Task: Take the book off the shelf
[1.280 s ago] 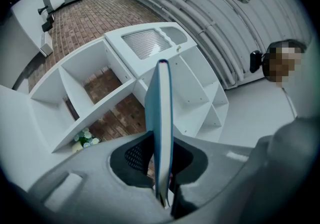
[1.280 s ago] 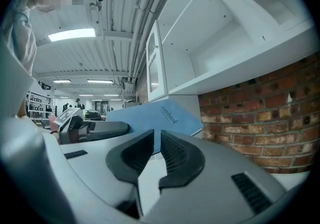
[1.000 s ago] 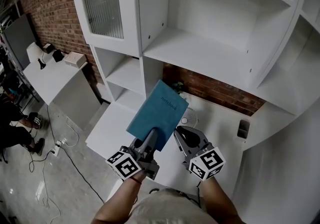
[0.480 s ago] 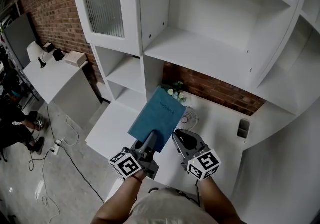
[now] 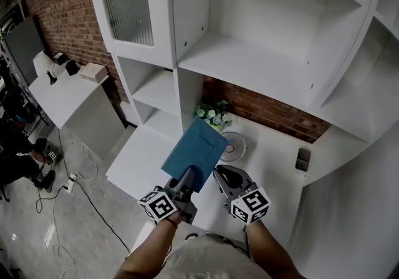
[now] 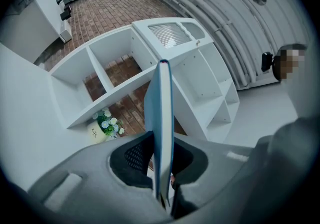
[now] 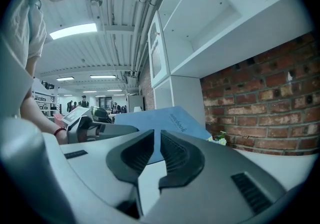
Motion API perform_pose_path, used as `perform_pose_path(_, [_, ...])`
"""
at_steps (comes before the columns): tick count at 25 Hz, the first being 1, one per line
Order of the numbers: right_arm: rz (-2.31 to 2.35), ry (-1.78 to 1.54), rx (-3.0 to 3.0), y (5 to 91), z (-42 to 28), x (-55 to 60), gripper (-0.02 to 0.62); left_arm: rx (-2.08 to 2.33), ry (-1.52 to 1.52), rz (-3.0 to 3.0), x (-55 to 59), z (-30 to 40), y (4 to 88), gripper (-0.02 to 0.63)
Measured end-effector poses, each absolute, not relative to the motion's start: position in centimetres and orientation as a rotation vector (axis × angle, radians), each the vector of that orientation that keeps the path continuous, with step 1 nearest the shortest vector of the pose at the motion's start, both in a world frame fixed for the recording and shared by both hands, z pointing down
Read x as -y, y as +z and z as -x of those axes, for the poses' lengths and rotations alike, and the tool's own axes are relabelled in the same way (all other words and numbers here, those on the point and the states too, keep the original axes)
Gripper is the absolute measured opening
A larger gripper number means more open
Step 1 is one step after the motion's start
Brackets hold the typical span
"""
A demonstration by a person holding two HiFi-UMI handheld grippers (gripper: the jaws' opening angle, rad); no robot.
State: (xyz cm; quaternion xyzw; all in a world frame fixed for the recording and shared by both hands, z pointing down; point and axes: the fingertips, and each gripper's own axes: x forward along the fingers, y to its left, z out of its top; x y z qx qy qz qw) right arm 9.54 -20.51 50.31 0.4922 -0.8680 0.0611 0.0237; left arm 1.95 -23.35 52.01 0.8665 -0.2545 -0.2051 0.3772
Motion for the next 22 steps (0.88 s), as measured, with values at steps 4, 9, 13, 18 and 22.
perform_pose_path(4, [-1.515, 0.205, 2.674, 51.26, -9.4, 20.45, 0.051, 0.656, -0.516, -2.198, 23.25, -2.11, 52.66, 0.046])
perform_pose_path(9, [-1.513, 0.208, 2.67, 51.43, -9.6, 20.61, 0.051, 0.647, -0.517, -2.199, 23.36, -2.35, 52.74, 0.046])
perform_pose_path(13, [-1.519, 0.215, 2.669, 51.41, -9.76, 20.83, 0.049, 0.647, -0.525, -2.192, 23.57, -2.3, 52.42, 0.046])
perform_pose_path(18, [-1.517, 0.2, 2.668, 51.42, -9.77, 20.79, 0.038, 0.651, -0.536, -2.19, 23.63, -2.2, 52.31, 0.046])
perform_pose_path(22, [-1.515, 0.194, 2.661, 51.5, -9.78, 20.98, 0.025, 0.65, -0.539, -2.192, 23.76, -2.23, 52.37, 0.046])
